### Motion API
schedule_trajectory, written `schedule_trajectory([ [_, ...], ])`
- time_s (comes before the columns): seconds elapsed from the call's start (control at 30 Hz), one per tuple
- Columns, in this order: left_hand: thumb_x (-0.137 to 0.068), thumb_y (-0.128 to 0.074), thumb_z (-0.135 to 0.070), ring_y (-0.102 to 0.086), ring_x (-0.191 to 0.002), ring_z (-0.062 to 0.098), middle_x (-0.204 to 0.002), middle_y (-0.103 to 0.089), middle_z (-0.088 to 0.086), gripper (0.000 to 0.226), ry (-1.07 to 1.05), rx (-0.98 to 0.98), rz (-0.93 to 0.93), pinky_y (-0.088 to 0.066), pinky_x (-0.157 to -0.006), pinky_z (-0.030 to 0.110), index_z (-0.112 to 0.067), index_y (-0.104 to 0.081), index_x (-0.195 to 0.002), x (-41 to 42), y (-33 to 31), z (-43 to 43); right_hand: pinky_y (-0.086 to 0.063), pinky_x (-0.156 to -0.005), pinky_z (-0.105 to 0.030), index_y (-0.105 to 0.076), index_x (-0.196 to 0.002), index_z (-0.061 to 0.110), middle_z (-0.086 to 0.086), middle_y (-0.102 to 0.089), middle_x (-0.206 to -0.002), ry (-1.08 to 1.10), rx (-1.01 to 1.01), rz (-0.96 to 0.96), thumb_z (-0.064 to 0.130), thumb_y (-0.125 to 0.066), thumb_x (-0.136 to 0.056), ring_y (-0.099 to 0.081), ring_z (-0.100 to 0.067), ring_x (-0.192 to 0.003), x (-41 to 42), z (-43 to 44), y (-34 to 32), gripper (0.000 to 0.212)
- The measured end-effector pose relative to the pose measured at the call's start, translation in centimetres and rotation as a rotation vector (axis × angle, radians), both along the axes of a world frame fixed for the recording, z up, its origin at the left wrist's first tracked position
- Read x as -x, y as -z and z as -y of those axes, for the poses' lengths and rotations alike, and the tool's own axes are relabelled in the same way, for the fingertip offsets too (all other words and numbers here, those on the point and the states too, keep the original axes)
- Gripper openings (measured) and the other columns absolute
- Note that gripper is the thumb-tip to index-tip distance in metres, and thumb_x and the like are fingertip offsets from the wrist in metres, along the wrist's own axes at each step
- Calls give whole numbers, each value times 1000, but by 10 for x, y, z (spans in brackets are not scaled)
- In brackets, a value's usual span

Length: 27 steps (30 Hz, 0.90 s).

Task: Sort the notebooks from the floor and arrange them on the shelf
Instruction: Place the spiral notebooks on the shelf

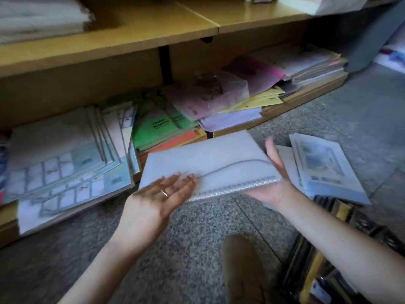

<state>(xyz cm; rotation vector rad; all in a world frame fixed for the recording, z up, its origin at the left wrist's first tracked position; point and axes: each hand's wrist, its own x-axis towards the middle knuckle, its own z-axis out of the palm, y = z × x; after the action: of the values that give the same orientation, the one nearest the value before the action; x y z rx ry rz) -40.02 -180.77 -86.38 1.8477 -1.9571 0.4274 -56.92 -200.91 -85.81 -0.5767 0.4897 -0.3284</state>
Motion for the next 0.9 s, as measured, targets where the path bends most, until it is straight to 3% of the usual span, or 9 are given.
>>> schedule_trajectory([
  [0.07,-97,-24,-2,-57,-118,21,-131,-57,0,48,67,-32,95,-43,-99,34,-12,-62,-124,-10,-2,-8,-58,-61,-39,-73,-99,8,-16,-72,-98,-32,112,-53,50,-66,-73,-71,-31,-83,5,2,-2,50],
  [0.13,-99,-28,-8,-51,-124,19,-137,-52,-1,42,112,-56,206,-40,-100,35,-14,-56,-130,-22,-4,-17,-58,-60,-38,-72,-95,5,-17,-72,-98,-110,167,-89,28,-90,-36,-71,-31,-82,8,3,-2,65],
  [0.2,-100,-29,-8,-51,-124,18,-137,-53,0,41,97,-53,233,-40,-100,36,-13,-56,-131,-31,-8,-21,-58,-62,-38,-69,-99,3,-18,-71,-102,-142,175,-113,17,-92,-25,-70,-31,-86,9,6,5,80],
  [0.37,-85,-33,-4,-52,-123,26,-136,-52,13,48,-122,29,74,-38,-104,41,-3,-56,-128,-32,-11,-18,-58,-66,-37,-61,-112,5,-14,-71,-104,-130,215,-110,25,-92,-31,-70,-29,-90,5,4,3,89],
  [0.43,-75,-37,-6,-57,-118,27,-131,-57,12,57,-143,-11,14,-42,-99,37,-7,-58,-128,-29,-14,-18,-58,-61,-32,-70,-102,10,-11,-73,-96,-78,209,-80,44,-81,-54,-71,-25,-83,2,5,-3,60],
  [0.53,-81,-48,-23,-70,-73,17,-89,-74,4,34,-236,48,-359,-51,-67,28,-28,-61,-112,-16,-27,-19,-58,-72,-33,-72,-109,14,-9,-69,-112,-28,102,8,66,-44,-82,-68,-22,-98,-1,11,-14,65],
  [0.6,-84,-61,-34,-62,-59,8,-69,-69,-4,14,-307,174,-794,-51,-56,26,-23,-63,-93,-3,-44,-15,-54,-88,-40,-59,-128,16,-8,-61,-128,-41,129,-8,65,-70,-66,-60,-24,-115,-5,16,-17,80],
  [0.7,-83,-70,-17,-64,-67,-4,-75,-72,-12,1,-303,300,-1238,-49,-61,12,-18,-70,-83,6,-69,-10,-52,-91,-39,-43,-139,27,-4,-60,-128,-126,349,-114,56,-88,-44,-59,-24,-115,-5,21,-16,109],
  [0.9,-66,-69,-21,-68,-72,20,-83,-74,11,19,-171,395,-1584,-56,-59,28,-19,-74,-85,-10,-131,-6,-56,-75,-41,-54,-121,9,-20,-67,-113,-411,491,-14,36,-95,-38,-66,-38,-98,-30,-27,-55,97],
])
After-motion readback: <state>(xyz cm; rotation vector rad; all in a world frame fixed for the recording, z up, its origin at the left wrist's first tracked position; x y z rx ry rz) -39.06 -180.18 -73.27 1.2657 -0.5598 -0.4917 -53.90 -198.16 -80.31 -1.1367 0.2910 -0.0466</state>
